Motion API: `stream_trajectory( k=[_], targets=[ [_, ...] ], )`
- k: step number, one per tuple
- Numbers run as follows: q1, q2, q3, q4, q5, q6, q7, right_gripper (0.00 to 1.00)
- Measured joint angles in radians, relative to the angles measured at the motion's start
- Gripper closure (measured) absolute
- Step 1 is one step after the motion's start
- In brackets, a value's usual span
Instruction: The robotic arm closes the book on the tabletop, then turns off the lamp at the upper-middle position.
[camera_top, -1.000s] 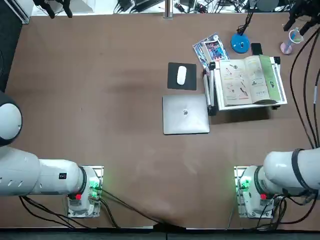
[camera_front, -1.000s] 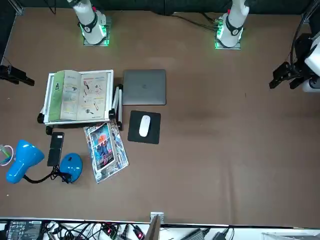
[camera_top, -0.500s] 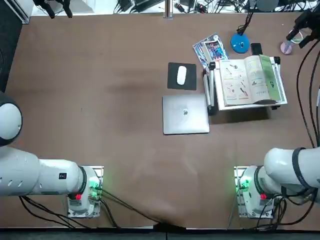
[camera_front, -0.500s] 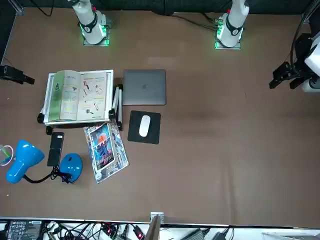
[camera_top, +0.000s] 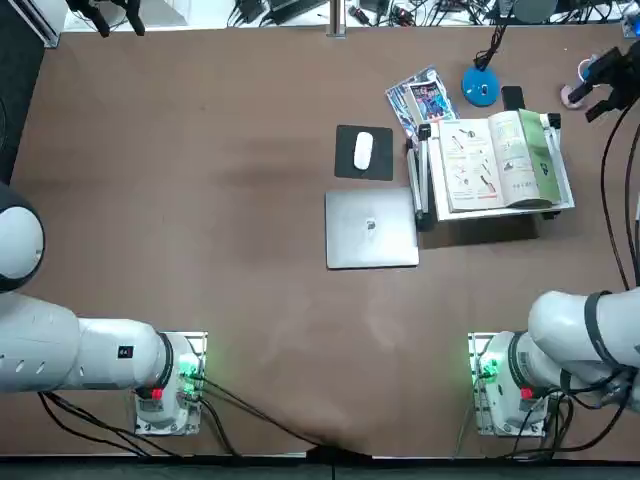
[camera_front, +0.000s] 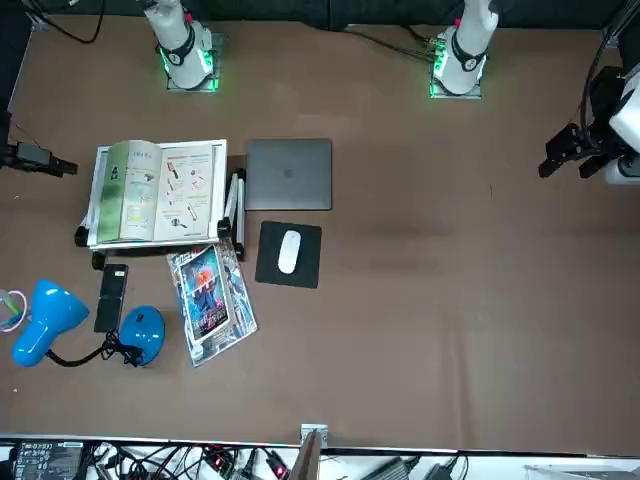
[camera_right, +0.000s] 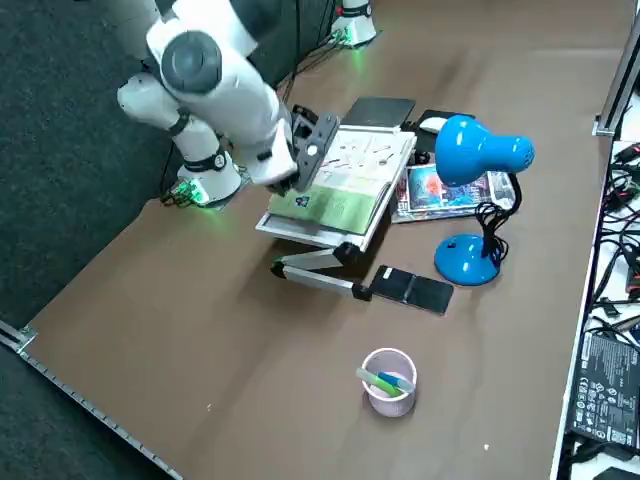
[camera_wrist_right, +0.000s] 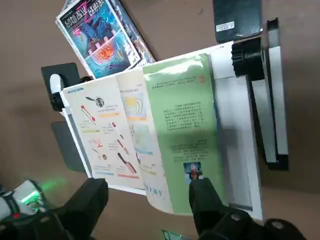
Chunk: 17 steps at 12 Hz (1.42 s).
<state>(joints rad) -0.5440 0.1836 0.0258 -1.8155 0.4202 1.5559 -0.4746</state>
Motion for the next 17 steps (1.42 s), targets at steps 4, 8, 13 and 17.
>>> stream_trajectory(
  k=[4, 8, 13, 17],
  targets=[
    [-0.039, 0.081, 0.0, -0.016, 0.076, 0.004, -0.09, 0.0],
    [-0.054, 0.136, 0.0, -0.03, 0.111, 0.018, -0.142, 0.0],
    [-0.054, 0.152, 0.0, -0.082, 0.146, 0.087, -0.227, 0.0],
    [-0.055, 0.164, 0.0, -0.099, 0.151, 0.124, -0.284, 0.0]
  ],
)
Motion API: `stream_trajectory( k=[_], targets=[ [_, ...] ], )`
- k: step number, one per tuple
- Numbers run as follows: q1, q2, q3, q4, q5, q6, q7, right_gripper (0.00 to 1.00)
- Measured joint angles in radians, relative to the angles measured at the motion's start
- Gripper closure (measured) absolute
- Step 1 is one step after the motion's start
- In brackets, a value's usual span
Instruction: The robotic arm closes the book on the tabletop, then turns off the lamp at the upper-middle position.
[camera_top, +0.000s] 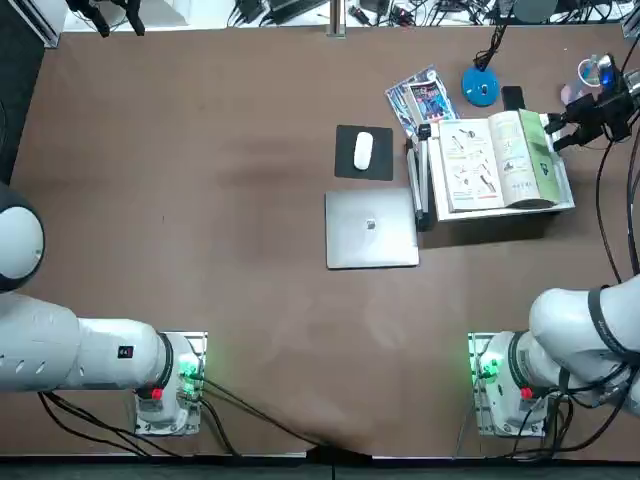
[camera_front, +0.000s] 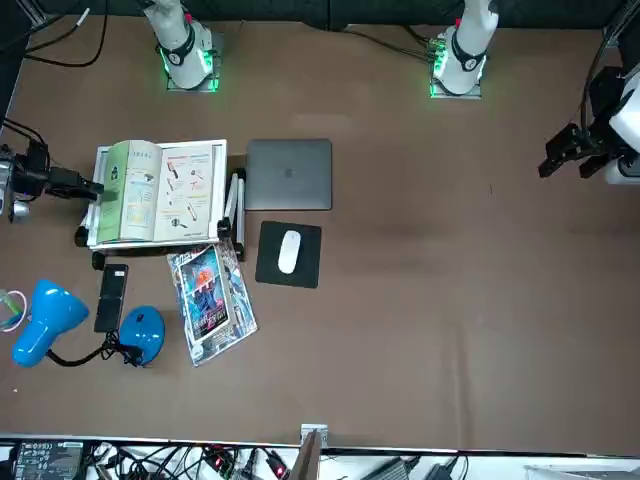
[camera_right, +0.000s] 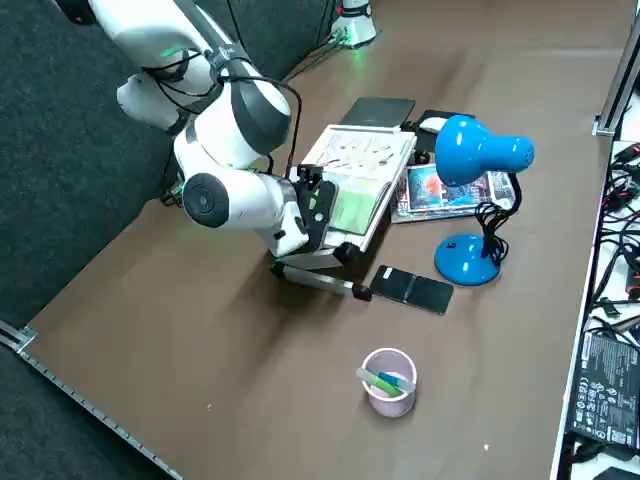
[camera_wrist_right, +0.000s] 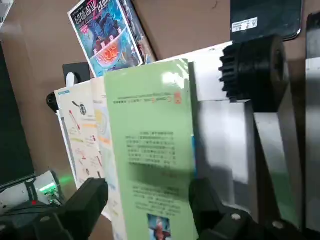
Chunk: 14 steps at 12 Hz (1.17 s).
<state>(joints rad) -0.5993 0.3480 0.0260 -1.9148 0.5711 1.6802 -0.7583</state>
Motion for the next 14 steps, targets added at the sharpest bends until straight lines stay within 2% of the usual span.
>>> stream_trajectory(
  k=[14],
  targets=[
    [-0.012, 0.066, 0.001, -0.002, 0.054, 0.016, -0.084, 0.0]
  ],
)
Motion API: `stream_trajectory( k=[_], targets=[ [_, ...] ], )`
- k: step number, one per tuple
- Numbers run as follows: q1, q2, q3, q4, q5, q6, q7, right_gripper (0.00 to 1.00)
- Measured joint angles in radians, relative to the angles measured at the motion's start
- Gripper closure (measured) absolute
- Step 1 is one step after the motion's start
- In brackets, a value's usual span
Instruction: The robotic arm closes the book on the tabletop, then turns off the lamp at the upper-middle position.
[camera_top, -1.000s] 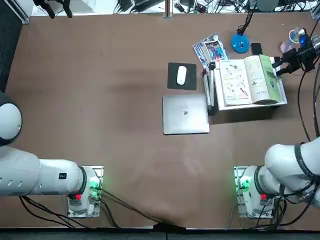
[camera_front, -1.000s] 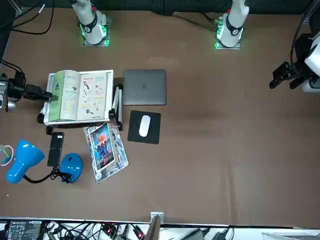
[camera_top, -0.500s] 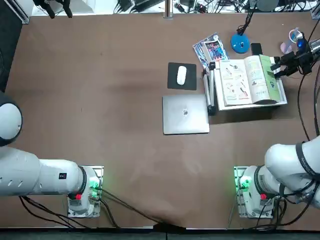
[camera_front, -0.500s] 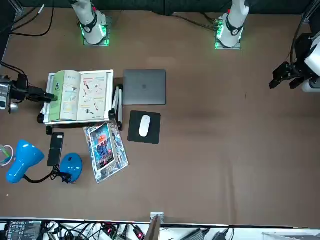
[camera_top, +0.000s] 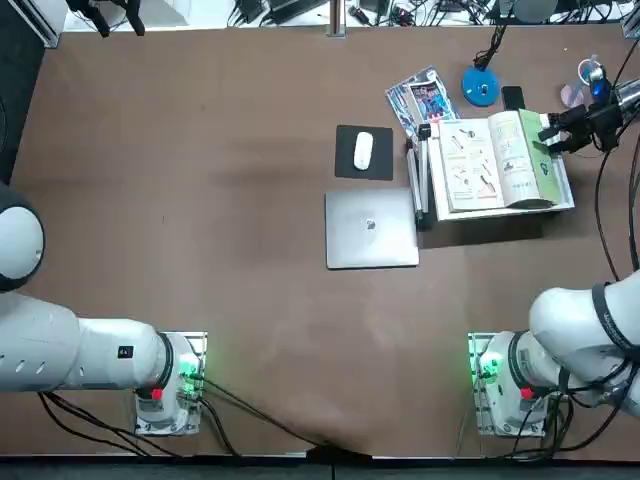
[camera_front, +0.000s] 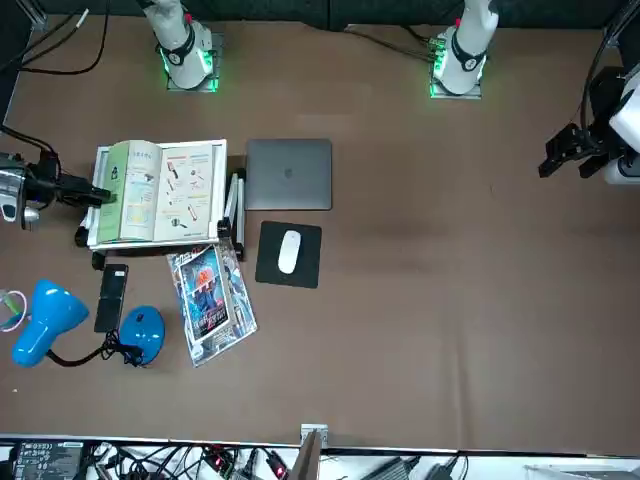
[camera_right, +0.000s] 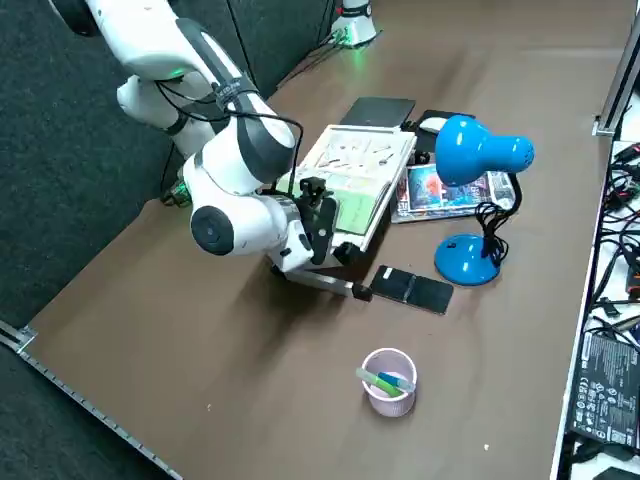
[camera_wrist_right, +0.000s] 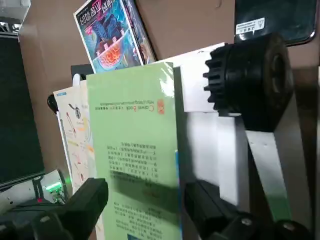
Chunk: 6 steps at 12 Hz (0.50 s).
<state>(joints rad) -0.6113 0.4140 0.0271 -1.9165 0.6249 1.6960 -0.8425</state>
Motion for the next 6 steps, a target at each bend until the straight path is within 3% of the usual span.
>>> stream_trajectory(
  k=[6],
  targets=[
    [0.0, 0.008, 0.003, 0.005, 0.005, -0.025, -0.009, 0.0]
  ],
)
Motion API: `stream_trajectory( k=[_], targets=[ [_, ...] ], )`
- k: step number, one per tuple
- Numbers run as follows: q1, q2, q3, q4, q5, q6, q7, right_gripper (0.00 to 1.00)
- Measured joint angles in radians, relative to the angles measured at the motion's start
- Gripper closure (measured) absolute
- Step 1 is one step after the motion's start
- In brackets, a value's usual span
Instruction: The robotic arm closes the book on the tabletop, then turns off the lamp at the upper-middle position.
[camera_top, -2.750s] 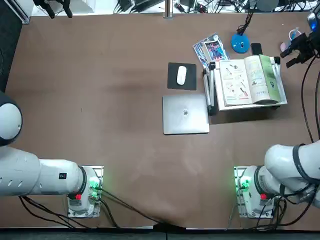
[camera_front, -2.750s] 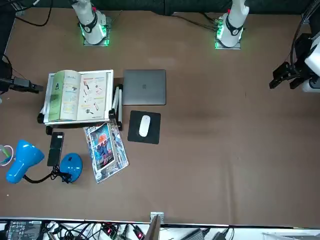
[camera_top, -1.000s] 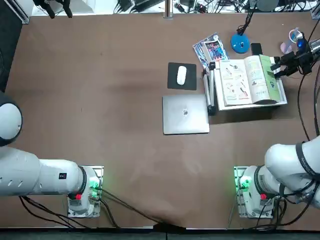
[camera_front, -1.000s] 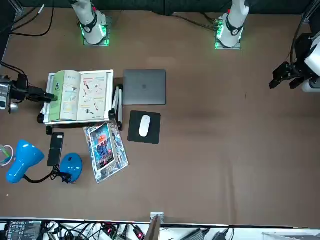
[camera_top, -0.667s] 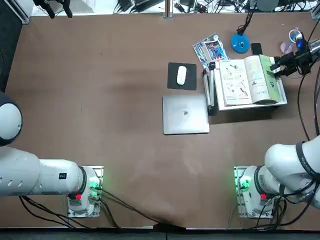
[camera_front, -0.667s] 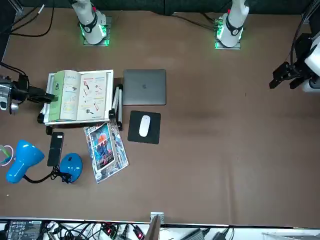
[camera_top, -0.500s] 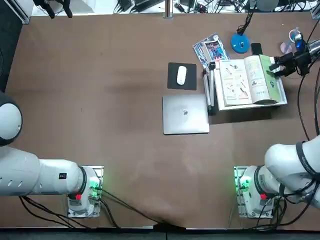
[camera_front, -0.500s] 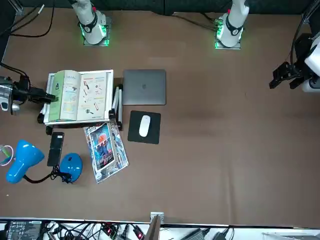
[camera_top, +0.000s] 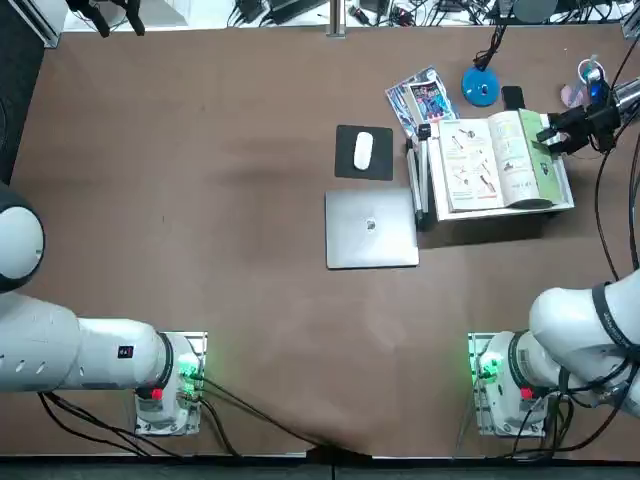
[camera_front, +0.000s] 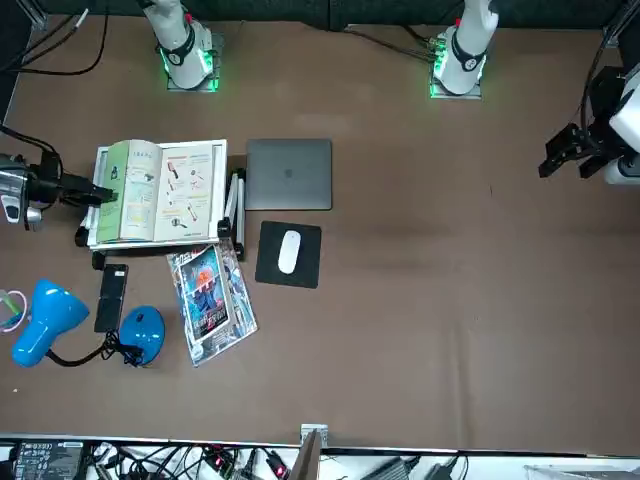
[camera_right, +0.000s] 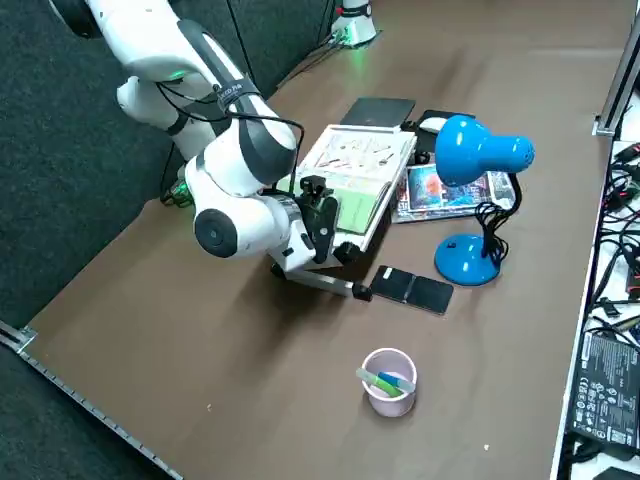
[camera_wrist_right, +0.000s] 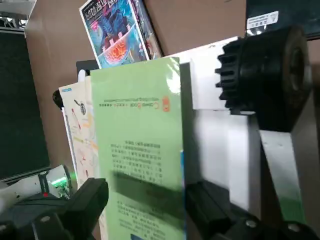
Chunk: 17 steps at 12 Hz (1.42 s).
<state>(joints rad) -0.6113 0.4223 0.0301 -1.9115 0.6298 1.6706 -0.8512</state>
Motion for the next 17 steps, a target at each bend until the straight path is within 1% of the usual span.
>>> stream_trajectory(
  k=[9, 14, 16, 17],
  targets=[
    [0.004, -0.022, 0.009, 0.004, 0.016, -0.044, 0.01, 0.0],
    [0.015, -0.067, 0.012, 0.005, 0.017, -0.07, 0.07, 0.0],
    [0.029, -0.09, 0.014, 0.005, 0.017, -0.078, 0.112, 0.0],
    [0.047, -0.116, 0.016, 0.007, 0.018, -0.086, 0.155, 0.0]
  ],
)
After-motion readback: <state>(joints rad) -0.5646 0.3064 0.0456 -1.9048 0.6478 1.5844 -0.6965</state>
